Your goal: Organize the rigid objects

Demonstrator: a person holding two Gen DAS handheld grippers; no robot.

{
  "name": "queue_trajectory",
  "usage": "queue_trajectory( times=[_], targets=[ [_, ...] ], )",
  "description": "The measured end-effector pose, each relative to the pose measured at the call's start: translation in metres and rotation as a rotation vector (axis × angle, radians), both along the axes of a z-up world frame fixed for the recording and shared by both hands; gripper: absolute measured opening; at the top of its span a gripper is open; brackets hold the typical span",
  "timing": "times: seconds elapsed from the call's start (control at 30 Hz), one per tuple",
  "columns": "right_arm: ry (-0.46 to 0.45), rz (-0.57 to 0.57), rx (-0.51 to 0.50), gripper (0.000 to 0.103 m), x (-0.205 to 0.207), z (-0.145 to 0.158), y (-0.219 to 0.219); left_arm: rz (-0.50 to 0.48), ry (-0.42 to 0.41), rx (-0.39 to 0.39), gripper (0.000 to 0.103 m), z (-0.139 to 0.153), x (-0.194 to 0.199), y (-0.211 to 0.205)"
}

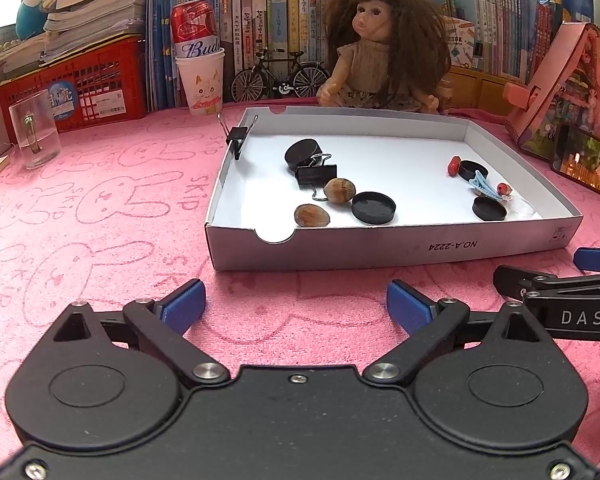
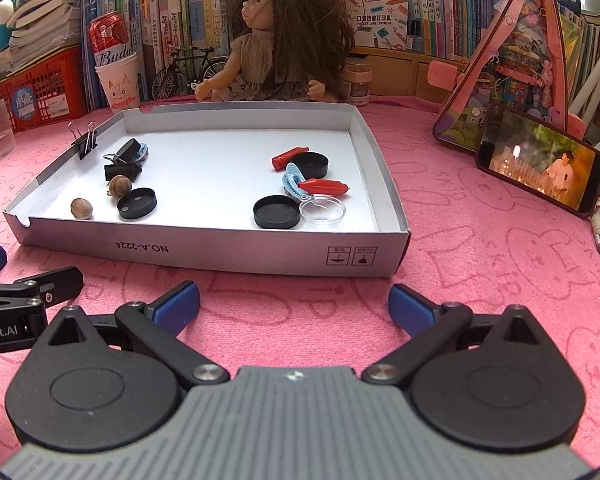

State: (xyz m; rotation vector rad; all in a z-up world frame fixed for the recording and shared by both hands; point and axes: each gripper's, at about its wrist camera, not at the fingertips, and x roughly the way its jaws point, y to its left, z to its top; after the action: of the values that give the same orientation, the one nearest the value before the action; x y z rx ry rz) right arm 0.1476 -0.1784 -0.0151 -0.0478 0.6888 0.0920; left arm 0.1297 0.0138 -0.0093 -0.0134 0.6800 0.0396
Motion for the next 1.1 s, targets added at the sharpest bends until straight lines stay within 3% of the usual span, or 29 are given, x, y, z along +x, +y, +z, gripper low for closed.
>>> queue_trajectory(
  times=[1.1],
  targets=[
    [0.0, 0.0, 0.0, 0.103, 0.0001, 0.0006, -0.0002, 0.01, -0.004, 0.004, 0.103, -0.0017, -0.0028, -0.0014]
  ],
)
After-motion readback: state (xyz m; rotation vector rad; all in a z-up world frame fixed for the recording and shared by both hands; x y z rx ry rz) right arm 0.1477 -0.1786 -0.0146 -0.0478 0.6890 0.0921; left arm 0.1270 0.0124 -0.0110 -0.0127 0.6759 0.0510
